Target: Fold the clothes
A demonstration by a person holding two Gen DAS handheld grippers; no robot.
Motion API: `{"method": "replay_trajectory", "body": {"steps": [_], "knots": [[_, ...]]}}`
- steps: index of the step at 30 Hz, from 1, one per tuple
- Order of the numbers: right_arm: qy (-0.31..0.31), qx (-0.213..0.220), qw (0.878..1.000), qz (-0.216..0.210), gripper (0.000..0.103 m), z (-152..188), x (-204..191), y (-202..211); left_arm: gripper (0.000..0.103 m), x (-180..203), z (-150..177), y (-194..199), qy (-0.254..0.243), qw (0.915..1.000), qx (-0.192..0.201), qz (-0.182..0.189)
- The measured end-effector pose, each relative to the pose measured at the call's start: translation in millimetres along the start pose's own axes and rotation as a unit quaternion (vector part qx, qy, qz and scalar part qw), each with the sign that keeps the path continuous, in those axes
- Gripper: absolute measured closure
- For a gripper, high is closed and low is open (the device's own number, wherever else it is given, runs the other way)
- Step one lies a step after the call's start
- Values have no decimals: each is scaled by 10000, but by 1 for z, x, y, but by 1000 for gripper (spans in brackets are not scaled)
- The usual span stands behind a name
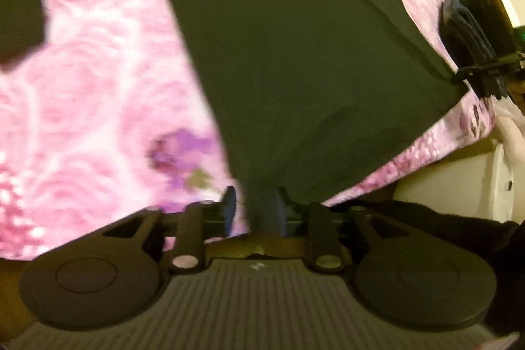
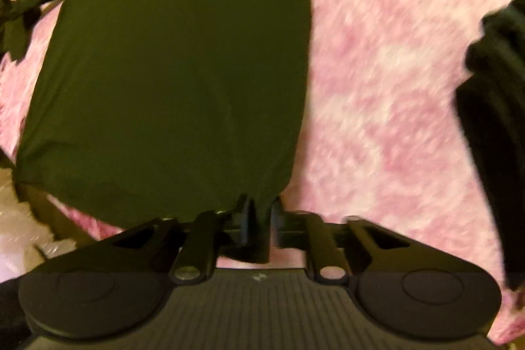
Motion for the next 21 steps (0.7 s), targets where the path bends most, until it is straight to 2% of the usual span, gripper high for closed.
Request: {"method": "replay_trajectory", "body": {"steps": [2, 3, 4, 5, 8, 10, 12, 14, 17, 20, 21], "knots": [[-8, 240, 9990, 378, 71, -12, -3, 13, 78, -12, -2, 10, -20, 10000, 69, -67], [-33, 424, 9979, 490, 71, -18, -7, 22, 74, -19, -2, 16, -31, 9999, 104, -100], [-79, 604, 9966, 547, 66, -25, -12, 31, 70, -25, -3, 21, -41, 9998, 138, -133], [-131, 772, 9953, 566, 56, -32, -20, 37, 68, -35, -7, 29, -44, 9995, 195, -261], [-166, 1144, 9927, 340, 41, -55, -53, 45, 55, -68, -23, 56, 8, 9971, 409, -640], [-68, 1249, 9921, 121, 41, -69, -82, 43, 41, -92, -33, 74, 114, 9938, 592, -930], [175, 1354, 9905, -184, 40, -85, -115, 38, 38, -114, -43, 86, 163, 9901, 735, -1186], [438, 1420, 9876, -500, 39, -100, -146, 26, 38, -139, -53, 98, 143, 9829, 847, -1631], [652, 1223, 9866, -867, 39, -119, -191, 10, 33, -173, -67, 111, -211, 9686, 939, -2291], [815, 1155, 9833, -1148, 39, -135, -235, 4, 20, -218, -85, 123, -432, 9525, 1012, -2841], [902, 1157, 9820, -1186, 38, -139, -250, 6, 11, -231, -91, 126, -530, 9464, 1051, -3009]]}}
Point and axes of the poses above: each gripper's, at about its wrist camera, not at the fingertips, and y roughly against the way its jaws point, x to its right, z to its underside, the point moved 6 cm from there along -y, roughly the way its jaws point, and after that the axes turned 4 degrees about y, right-handed, at the moved point
